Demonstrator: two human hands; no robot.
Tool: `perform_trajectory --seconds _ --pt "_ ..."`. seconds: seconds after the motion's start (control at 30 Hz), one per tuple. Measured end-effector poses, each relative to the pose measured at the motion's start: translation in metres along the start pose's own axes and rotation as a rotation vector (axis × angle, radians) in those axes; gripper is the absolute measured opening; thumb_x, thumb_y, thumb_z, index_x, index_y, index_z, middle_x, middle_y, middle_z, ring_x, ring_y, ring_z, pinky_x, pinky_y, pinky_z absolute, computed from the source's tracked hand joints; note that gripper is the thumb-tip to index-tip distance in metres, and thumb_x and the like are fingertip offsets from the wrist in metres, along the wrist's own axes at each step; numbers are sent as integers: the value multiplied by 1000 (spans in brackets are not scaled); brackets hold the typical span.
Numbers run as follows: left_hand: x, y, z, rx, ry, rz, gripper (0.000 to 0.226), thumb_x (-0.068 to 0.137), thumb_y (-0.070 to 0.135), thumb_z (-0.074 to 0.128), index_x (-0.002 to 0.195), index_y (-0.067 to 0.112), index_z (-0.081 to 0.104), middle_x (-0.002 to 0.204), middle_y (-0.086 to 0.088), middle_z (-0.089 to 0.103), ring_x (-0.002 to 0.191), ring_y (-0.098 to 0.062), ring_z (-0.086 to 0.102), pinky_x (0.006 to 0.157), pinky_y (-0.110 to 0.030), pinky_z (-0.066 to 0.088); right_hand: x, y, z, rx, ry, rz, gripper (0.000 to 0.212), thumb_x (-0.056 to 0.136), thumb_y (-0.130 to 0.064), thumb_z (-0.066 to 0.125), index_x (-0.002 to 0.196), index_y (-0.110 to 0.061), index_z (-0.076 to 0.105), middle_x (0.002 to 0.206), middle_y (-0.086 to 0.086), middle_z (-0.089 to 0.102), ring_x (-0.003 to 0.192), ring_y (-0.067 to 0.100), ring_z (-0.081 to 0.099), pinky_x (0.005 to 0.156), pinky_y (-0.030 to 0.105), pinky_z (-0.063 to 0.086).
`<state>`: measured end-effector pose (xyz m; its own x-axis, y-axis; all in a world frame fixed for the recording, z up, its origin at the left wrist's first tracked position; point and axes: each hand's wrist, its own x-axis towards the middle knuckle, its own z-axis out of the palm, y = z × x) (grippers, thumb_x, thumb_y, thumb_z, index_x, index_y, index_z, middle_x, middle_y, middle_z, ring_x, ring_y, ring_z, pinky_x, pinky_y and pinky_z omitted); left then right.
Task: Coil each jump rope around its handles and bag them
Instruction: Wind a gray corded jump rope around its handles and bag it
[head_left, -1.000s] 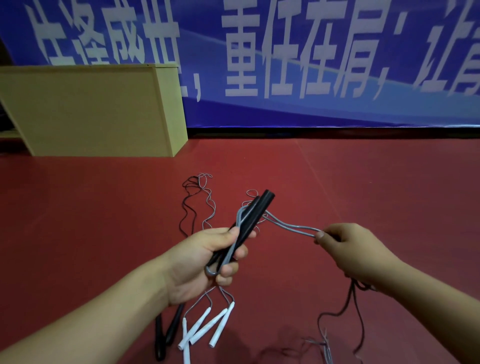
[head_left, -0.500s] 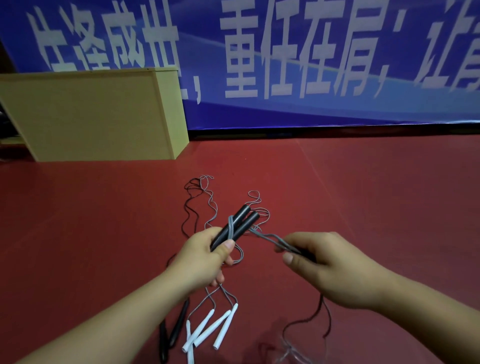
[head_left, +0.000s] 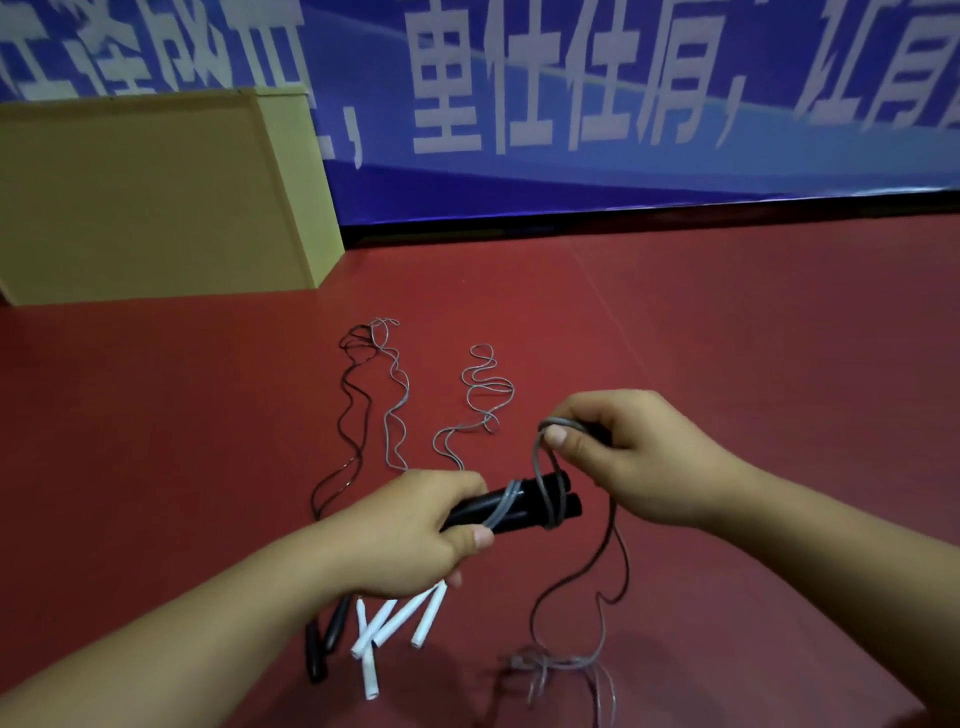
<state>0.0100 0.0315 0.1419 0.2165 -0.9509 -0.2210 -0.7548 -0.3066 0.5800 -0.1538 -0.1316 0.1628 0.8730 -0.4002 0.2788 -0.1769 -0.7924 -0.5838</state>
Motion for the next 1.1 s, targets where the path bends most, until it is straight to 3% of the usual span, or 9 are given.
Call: perform_trajectory --seconds 0.13,0.23,0.3,0.47,0.57,0.63,0.7,0.87,1.1 --pt "-5 10 -1 14 -35 116 11 95 22 59 86 27 54 78 12 71 62 -6 61 61 -26 47 0 10 -3 -71 39 78 17 94 -30 58 83 -20 67 69 -4 63 65 9 54 59 19 38" --pt "-7 13 -2 -53 -17 159 8 89 32 59 81 33 56 70 11 68 66 -13 60 67 -34 48 -1 21 -8 -72 46 146 10 90 -35 64 85 -27 68 73 -8 67 67 5 57 59 16 40" --pt "-9 14 -3 -147 -34 175 5 84 35 56 79 36 57 65 9 66 59 -13 54 61 -34 45 -2 25 -8 -8 36 189 11 87 -37 67 87 -27 64 66 -8 63 57 5 53 57 21 40" --pt "-14 18 -5 -507 -91 196 12 86 27 57 86 14 59 66 -2 63 44 -17 38 43 -21 32 -3 18 -6 272 25 226 13 89 -23 68 90 -18 56 68 11 64 51 19 58 50 37 47" --pt "-13 17 -6 -690 -53 234 18 86 28 59 90 10 60 69 -7 63 37 -13 38 39 -18 28 -4 9 0 320 39 199 18 87 2 57 81 -14 61 59 2 63 48 18 57 50 37 45" --pt "-12 16 -8 -837 22 212 20 84 28 60 90 9 63 70 -11 62 33 -9 37 38 -15 25 -2 1 5 379 28 185 22 90 0 57 81 -19 63 62 -1 65 48 17 59 49 36 46" --pt "-10 15 -11 -971 102 155 18 83 25 63 90 9 68 69 -13 61 31 -9 36 36 -13 24 -3 -6 10 413 -42 167 12 94 -14 61 96 -25 65 68 2 67 49 15 59 46 30 46" --pt "-2 13 -15 -1126 310 -17 21 95 18 49 95 5 65 64 -8 58 31 -9 34 33 -14 24 -6 -15 20 680 -376 290 41 89 -8 67 123 -29 55 67 3 60 62 19 54 55 26 44" --pt "6 -1 -19 -1136 466 -139 21 99 16 49 101 3 65 67 -7 61 34 -11 36 34 -16 26 1 -10 21 651 -292 446 20 69 -8 63 87 -16 67 75 6 59 71 18 54 67 30 48"
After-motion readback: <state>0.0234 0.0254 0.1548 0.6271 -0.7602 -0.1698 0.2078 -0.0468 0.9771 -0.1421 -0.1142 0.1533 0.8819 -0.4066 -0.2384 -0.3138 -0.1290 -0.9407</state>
